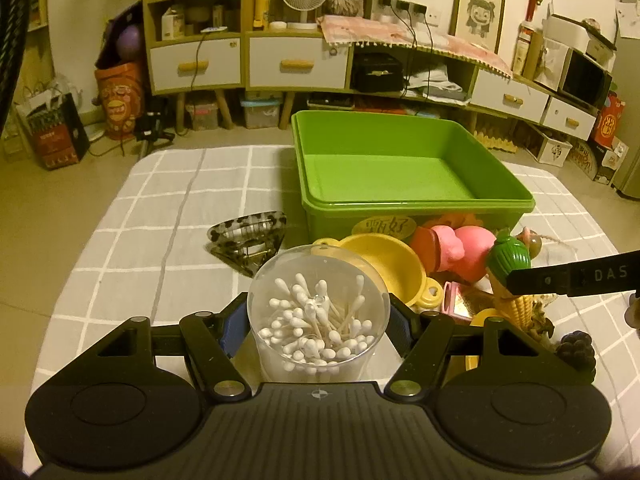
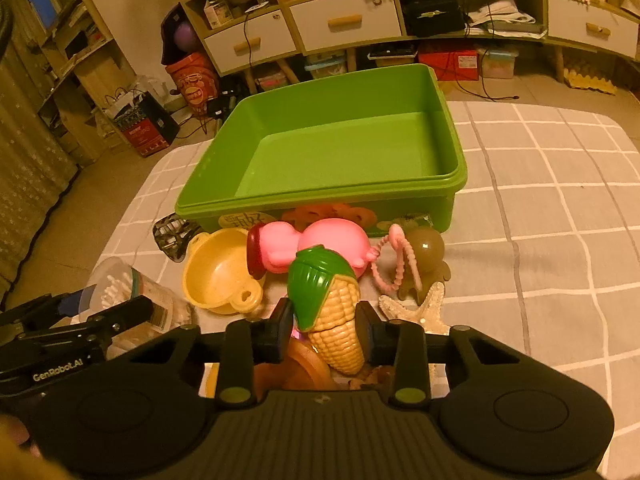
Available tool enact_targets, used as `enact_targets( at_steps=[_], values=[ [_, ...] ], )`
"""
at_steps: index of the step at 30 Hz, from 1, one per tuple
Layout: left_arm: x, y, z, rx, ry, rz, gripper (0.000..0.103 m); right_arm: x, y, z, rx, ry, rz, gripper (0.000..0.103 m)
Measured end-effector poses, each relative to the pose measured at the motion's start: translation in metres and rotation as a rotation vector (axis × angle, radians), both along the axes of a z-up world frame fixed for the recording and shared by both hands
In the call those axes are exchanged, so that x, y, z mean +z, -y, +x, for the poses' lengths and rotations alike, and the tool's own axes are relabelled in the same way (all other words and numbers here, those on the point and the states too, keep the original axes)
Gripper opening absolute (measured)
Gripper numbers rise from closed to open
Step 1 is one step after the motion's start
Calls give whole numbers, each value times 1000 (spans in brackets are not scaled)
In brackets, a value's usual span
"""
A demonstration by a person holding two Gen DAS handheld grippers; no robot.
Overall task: Organize rigid objects
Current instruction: 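Grasp the cotton swab cup with the left tool while the right tool grasps the corn, then carry the swab cup and corn into the green tub and release both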
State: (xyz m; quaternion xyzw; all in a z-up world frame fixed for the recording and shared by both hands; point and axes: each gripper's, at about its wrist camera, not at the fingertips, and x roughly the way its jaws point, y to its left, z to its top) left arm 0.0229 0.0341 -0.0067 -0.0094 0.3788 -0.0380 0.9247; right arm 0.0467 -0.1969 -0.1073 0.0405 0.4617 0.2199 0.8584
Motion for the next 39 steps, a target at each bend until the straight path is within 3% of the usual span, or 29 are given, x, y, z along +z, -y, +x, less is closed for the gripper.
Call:
enact_targets(
  at_steps=[7,13,29,39],
  values=[
    [-3,3,1,-10,-10,2,72,-11,-8,4,0,-7,-52,27],
    [-2,1,0,-9,-3,-2,72,-20,-13,4,3,9,-111,22],
    [35,3,1,-36,65,-32,72,30,-7,-7,-2,72,-26,22],
    [59,14,37,-48,108,-79,72,63,2,25,-71,113,56,22]
  ],
)
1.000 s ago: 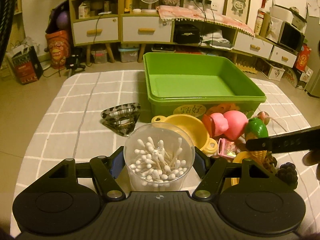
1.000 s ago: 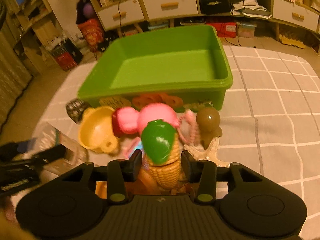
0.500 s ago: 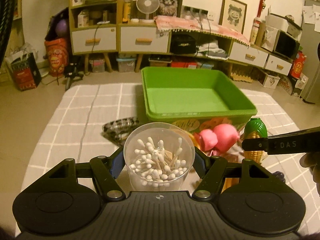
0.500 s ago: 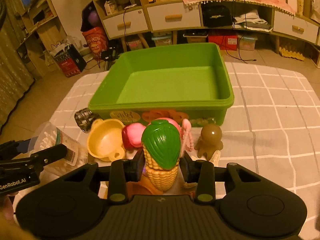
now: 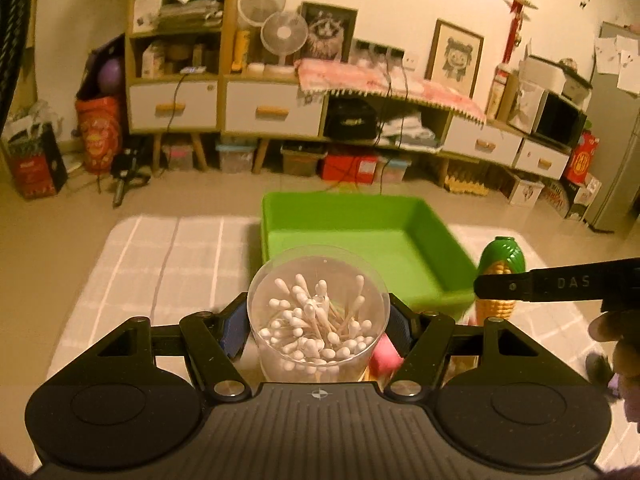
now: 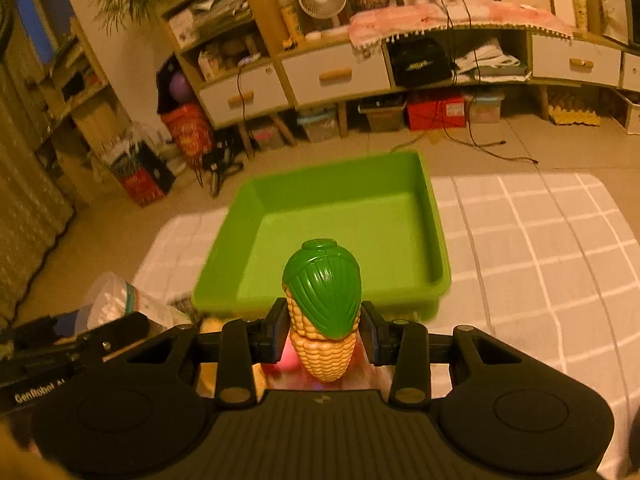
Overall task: Organize rigid objects
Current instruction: 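Carry the swab cup and corn into the green tub and release both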
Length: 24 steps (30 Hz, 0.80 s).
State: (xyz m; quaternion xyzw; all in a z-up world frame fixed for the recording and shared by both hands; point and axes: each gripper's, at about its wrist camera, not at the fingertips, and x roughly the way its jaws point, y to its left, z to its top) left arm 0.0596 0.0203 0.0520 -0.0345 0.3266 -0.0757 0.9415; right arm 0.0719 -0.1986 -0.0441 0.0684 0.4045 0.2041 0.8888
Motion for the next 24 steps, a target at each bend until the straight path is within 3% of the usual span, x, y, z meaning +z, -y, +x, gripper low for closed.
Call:
enact_targets(
  at_steps=[11,17,24],
  values=[
    [-3,24,61,-8,55,-3,72,-9,3,59,-102,0,45,22],
    [-25,32,94,-28,-49,31,72,-32,-2,84,-121,-45,-2,22],
    [-54,31,120,-6,-180,12,72,-55,-3,92,-110,-91,-31,22]
  ],
)
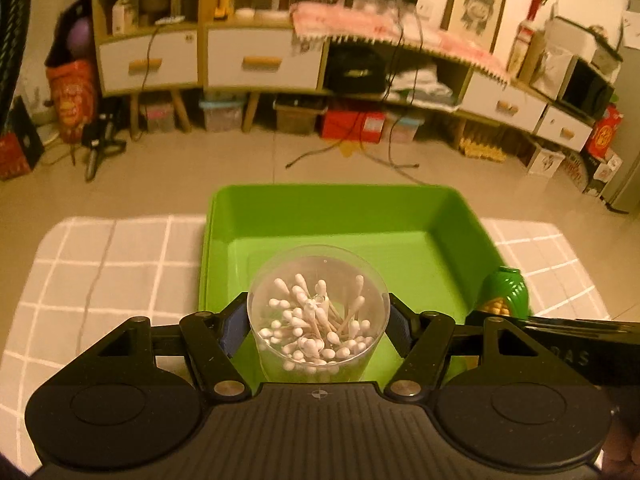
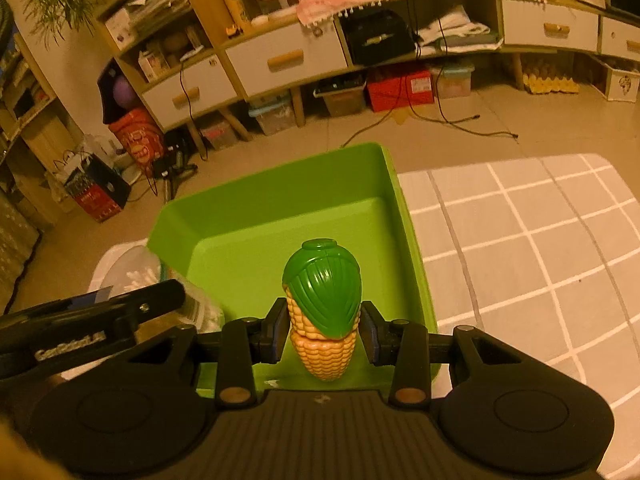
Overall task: Organize rigid objects
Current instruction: 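Carry the swab cup and corn into the green tub and release both, then withdraw both tools from the tub back toward the remaining toys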
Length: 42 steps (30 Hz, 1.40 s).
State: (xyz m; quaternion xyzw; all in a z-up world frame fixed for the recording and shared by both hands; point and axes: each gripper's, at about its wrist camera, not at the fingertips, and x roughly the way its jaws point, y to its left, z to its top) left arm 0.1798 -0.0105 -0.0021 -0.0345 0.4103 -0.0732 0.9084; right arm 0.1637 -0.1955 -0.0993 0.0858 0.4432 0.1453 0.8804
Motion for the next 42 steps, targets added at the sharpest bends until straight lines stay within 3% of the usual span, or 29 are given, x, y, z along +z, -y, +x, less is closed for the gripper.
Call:
enact_targets(
  at_steps=[6,14,17,20,30,42],
  values=[
    [-10,-3,4,6,-43,7,72,-15,1,4,3,-35,-12,22],
    [-10,-6,3,8,-22,1,76,-11,0,3,5,-24,1,23],
    [-6,-8,-1,13,16,-3,86,-7,4,1,-13,-14,22,31],
    [-3,-7,-3,2,26,-8,88,0,9,-1,-28,0,35,47],
    [12,-2,-20,-29,68,-4,100,16,20,-17,-60,-1,45,50],
    [27,-9,-53,-51,98,-22,101,40,23,-54,-51,26,55,57]
  ],
)
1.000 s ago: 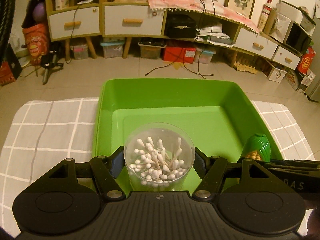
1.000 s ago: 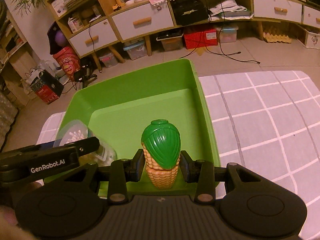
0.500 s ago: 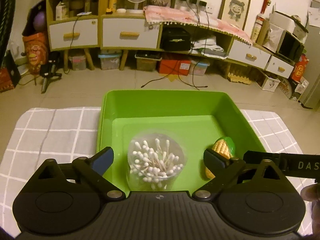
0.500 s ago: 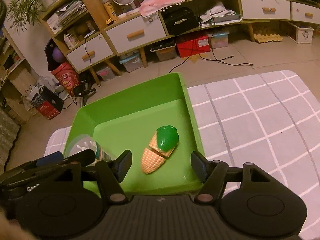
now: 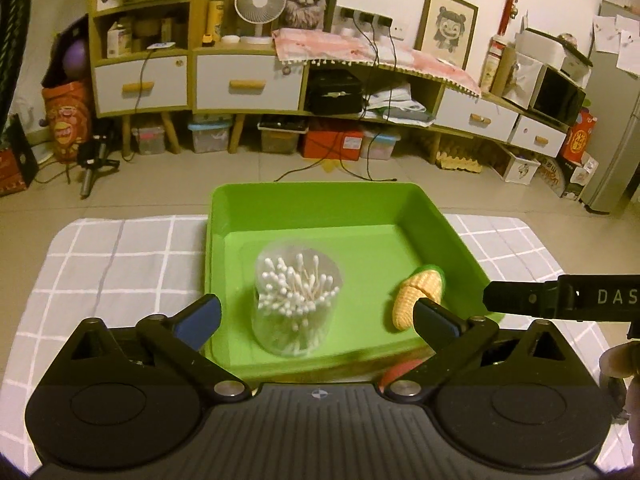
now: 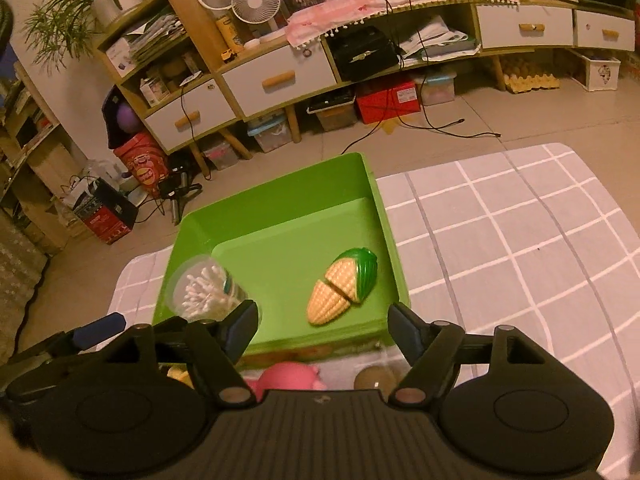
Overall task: Organize rigid objects
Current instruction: 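Withdraw both tools from the tub back toward the remaining toys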
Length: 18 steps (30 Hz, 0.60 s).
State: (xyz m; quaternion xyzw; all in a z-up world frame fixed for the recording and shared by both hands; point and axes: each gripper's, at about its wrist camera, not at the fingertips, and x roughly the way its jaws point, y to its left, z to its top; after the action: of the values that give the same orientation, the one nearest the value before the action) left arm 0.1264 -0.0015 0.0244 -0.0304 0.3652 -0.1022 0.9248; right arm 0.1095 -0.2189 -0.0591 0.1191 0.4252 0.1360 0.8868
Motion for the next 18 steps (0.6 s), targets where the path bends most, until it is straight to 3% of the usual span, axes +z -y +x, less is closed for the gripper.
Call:
enact_targets(
  at_steps=[11,18],
  values=[
    [-6,-4,-42,-7,25,70,101,7,1,-36,21,-10,-21,62],
    [-18,-3,-59,-19,-1,39,101,1,2,-57,50,3,-65,64]
  ],
)
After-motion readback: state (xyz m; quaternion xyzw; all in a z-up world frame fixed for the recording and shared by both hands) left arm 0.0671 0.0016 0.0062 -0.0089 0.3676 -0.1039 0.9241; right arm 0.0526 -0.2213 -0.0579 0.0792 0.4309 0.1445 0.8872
